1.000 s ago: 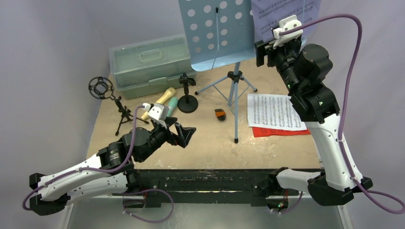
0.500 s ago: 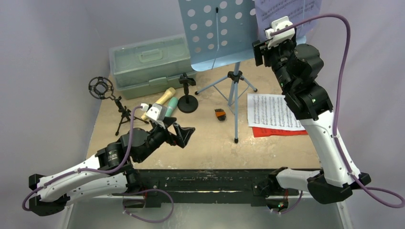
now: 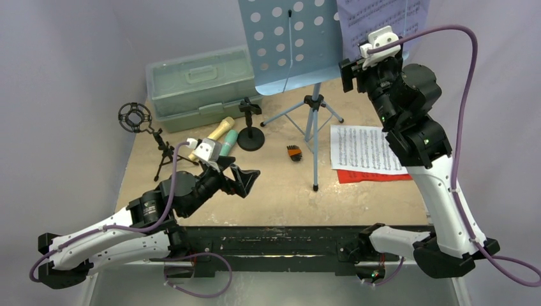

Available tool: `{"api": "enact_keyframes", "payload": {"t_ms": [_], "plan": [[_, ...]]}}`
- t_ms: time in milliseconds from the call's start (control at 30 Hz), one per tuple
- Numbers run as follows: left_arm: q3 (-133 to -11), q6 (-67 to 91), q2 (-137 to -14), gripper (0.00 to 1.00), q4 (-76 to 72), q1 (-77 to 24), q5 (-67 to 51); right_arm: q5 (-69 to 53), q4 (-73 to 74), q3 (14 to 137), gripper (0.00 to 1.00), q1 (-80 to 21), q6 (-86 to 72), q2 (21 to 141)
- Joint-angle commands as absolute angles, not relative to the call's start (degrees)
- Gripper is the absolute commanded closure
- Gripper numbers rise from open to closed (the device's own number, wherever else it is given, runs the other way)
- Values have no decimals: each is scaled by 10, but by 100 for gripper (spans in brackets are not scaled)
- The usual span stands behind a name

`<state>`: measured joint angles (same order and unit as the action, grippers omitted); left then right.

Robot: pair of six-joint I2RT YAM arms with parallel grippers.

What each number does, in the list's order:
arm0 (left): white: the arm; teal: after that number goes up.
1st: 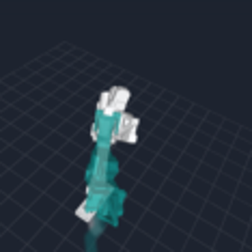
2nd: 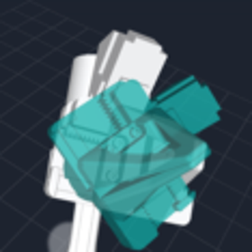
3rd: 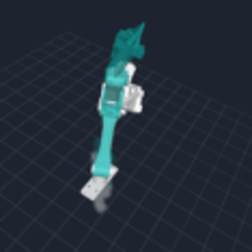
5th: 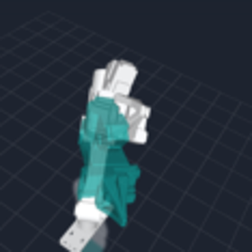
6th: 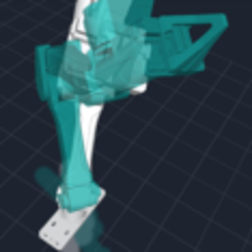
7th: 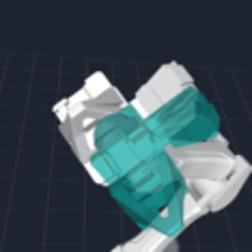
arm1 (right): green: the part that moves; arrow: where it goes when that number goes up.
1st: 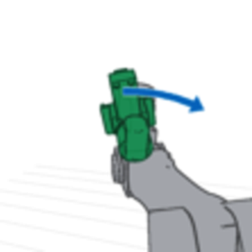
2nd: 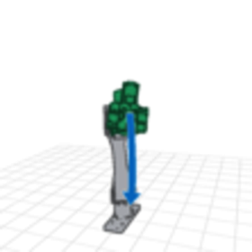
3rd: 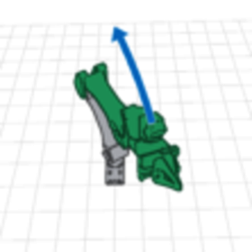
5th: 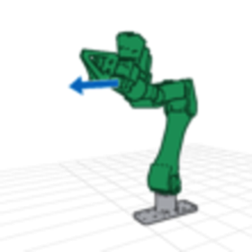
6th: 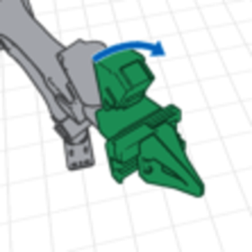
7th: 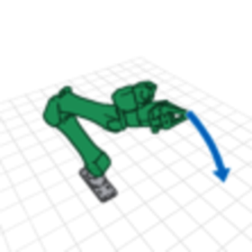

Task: Pack up the instrument practice props
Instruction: Pick up the sheet music from the music stand.

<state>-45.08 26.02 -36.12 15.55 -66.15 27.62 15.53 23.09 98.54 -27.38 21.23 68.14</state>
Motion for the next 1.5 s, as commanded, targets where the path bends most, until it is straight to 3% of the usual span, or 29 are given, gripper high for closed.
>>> {"api": "enact_keyframes", "payload": {"t_ms": [0,700,833,1000,1233,1467], "plan": [[-444,267,-356,0,141,-664,281,160,219,979,21,-277,223,669],[-441,269,-343,0,146,-664,283,204,194,981,29,-277,241,695],[-442,268,-343,0,148,-664,283,202,195,987,42,-277,243,699],[-441,268,-341,0,150,-664,285,194,199,984,70,-277,244,696],[-442,268,-341,0,149,-664,285,163,216,986,98,-277,249,691],[-441,270,-338,0,150,-664,282,-27,292,986,100,-277,252,671]]}}
